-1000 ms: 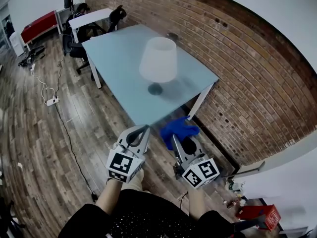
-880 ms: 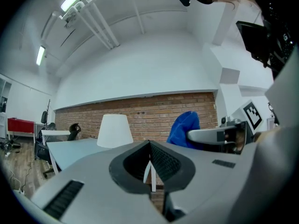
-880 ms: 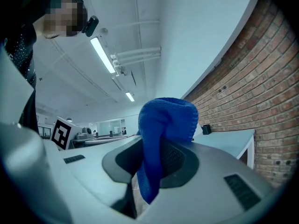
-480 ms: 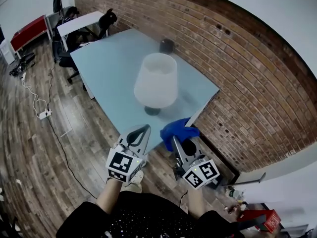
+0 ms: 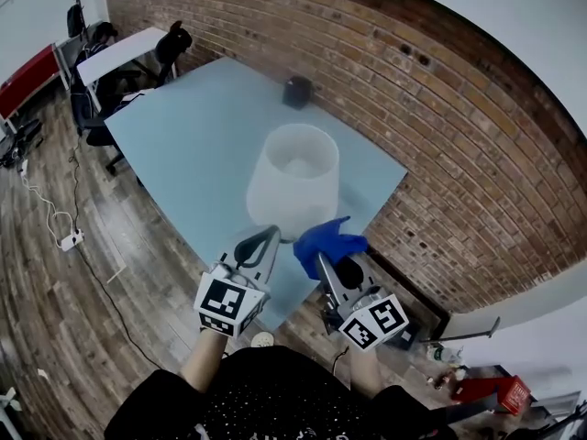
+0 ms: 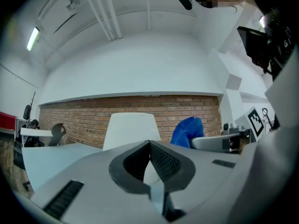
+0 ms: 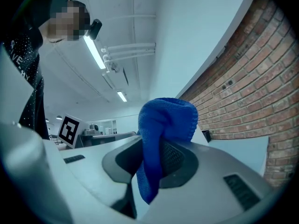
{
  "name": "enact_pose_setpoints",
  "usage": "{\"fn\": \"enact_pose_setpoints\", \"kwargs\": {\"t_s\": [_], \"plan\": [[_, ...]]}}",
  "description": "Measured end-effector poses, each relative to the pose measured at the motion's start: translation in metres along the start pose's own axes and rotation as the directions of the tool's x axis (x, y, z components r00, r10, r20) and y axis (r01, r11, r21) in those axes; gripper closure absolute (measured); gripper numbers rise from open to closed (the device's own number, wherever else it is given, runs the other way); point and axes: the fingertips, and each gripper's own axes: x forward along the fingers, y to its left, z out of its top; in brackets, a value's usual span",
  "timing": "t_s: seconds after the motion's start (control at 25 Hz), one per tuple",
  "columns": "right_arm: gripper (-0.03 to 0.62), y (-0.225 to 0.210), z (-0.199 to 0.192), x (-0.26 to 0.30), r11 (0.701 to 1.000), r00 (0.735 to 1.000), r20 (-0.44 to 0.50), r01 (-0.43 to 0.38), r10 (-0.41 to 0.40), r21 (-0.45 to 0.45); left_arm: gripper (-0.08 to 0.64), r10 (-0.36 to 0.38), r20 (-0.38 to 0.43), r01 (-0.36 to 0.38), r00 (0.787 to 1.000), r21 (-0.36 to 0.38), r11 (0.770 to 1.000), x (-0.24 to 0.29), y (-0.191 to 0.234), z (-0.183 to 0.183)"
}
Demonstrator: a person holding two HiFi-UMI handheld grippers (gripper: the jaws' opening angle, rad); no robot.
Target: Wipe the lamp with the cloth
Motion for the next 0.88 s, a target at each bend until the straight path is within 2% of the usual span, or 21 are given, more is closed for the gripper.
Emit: {"fn": "enact_pose_setpoints", "kwargs": {"t_s": [0.12,0.28,0.44,0.56,0.64,0.88], "plan": [[0.518,-0.001,0.025,0.011,0.999,0.999,0.034,0.008,-0.007,-0.041,0.551,-0.013,0.018,0.013,1.000,0.012,1.000,0.007,0.014,0.010],[0.518,-0.001,0.077,0.033,0.991,0.996,0.091,0.014,-0.002,-0.132,0.551,0.009,0.062,-0.011,0.998,0.023,1.000,0.013,0.036,0.027],[0.518,0.001,0.111,0.055,0.970,0.997,0.080,0.028,-0.008,-0.243,0.551,0.032,0.076,-0.033,0.997,0.021,0.999,0.017,0.046,0.033],[0.518,-0.009,0.101,0.072,0.956,0.998,0.020,0.056,-0.052,-0.289,0.551,0.051,0.084,-0.053,0.995,0.019,0.998,0.021,0.050,0.034],[0.518,-0.015,0.086,0.076,0.957,0.998,-0.019,0.047,-0.055,-0.286,0.551,0.063,0.079,-0.065,0.995,0.019,0.998,0.024,0.050,0.033],[0.518,-0.026,0.041,0.062,0.986,0.997,-0.076,0.000,-0.013,-0.168,0.551,0.106,0.042,-0.106,0.993,0.003,0.994,0.023,0.053,0.028]]}}
